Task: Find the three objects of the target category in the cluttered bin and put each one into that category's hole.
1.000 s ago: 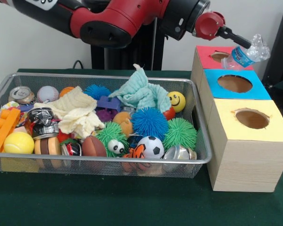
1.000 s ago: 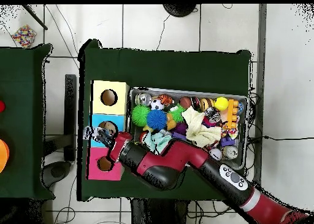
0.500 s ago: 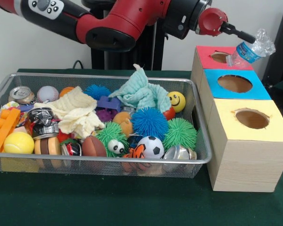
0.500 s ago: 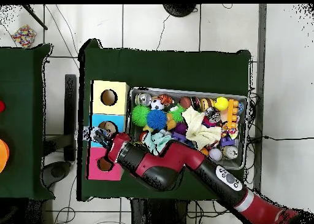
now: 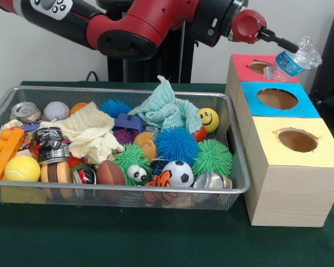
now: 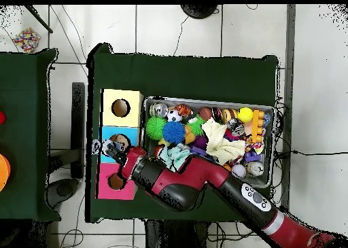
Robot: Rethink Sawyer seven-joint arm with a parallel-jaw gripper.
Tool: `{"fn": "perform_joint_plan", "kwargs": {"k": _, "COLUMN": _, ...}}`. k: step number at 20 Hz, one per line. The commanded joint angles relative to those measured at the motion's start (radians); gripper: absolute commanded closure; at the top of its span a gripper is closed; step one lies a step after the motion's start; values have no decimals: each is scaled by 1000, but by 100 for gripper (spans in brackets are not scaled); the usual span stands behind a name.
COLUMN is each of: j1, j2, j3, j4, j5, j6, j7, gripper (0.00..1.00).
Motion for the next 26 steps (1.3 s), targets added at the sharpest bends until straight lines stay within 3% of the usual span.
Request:
{"fn": "perform_joint_plan", "kwargs": {"k": 1, "j1": 28, "j2": -76, "j3": 6, "j4": -145, "j5": -87, "j6": -42, "j7": -86, "gripper": 100}}
{"fn": "perform_joint_plan", "kwargs": {"k": 7, "j1": 50, "j2": -117, "j3": -11, "j4": -143, "j5": -120, "j6": -76, "j7": -32, "gripper": 100}}
{"fn": "perform_joint_plan", "kwargs": {"k": 16, "j1": -3, "j2": 65, "j3": 23, "j4": -137, "j5": -75, "j6": -30, "j7": -169, "gripper": 100}}
{"fn": "perform_joint_plan", "kwargs": {"k": 23, "j1": -9, "j2": 92, "j3": 11, "j4": -150, "j5": -68, "j6": -11, "j7": -214, "gripper": 100}}
{"fn": "perform_joint_plan", "kwargs": {"k": 26, "j1": 6, "j2": 52, "j3": 5, "j4": -148, "j5": -97, "j6": -41, "j7": -165, "gripper": 100}}
